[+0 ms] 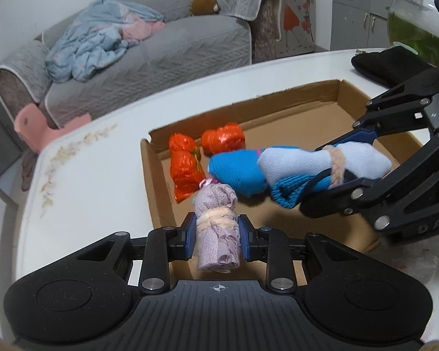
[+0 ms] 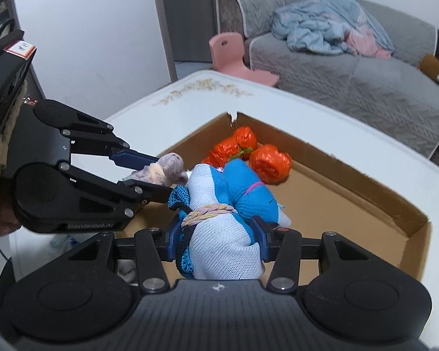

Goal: Organize objects
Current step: 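Lower both held socks into the tray and open both tools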

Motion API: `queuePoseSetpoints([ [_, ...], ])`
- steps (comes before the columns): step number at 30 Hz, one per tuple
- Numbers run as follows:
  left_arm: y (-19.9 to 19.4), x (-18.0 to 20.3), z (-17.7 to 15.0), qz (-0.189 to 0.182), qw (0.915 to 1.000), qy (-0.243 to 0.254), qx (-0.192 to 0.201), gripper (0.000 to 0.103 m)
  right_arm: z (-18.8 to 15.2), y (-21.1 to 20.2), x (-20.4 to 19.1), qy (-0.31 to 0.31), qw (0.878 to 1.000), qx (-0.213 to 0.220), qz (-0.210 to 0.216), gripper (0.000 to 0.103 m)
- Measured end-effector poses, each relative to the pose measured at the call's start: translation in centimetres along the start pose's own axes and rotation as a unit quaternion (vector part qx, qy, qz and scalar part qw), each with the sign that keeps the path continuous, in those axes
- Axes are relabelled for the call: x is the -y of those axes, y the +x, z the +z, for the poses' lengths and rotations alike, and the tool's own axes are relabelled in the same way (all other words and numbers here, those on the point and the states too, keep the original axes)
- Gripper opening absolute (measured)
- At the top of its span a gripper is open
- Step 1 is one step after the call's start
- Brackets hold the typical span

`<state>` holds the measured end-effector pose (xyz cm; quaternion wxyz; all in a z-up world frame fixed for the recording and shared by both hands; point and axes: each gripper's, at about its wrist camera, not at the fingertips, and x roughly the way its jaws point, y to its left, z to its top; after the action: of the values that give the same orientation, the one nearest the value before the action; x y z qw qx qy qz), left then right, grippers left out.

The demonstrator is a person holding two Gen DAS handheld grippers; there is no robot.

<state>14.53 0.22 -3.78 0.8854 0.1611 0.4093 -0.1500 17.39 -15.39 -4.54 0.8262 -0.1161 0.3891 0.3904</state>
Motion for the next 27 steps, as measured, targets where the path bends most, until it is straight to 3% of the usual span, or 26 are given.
queuePoseSetpoints([
  [11,3.0,-0.7,-0.5,-0.006,0.9997,-0.01,-0.021,0.035,0.4,3.7,0.2,0.016,0.999,-0.028,-0.006,0.045],
  [18,3.2,-0.5,-0.8,-0.004,0.9998,-0.006,-0.02,0.035,0.5,4.2,0.3,0.014,0.999,-0.033,-0.009,0.045],
  [27,3.7,0.0,-0.2,-0.002,0.9987,0.002,-0.052,0.04,0.9,4.8,1.0,0.023,0.998,-0.06,-0.007,0.047],
])
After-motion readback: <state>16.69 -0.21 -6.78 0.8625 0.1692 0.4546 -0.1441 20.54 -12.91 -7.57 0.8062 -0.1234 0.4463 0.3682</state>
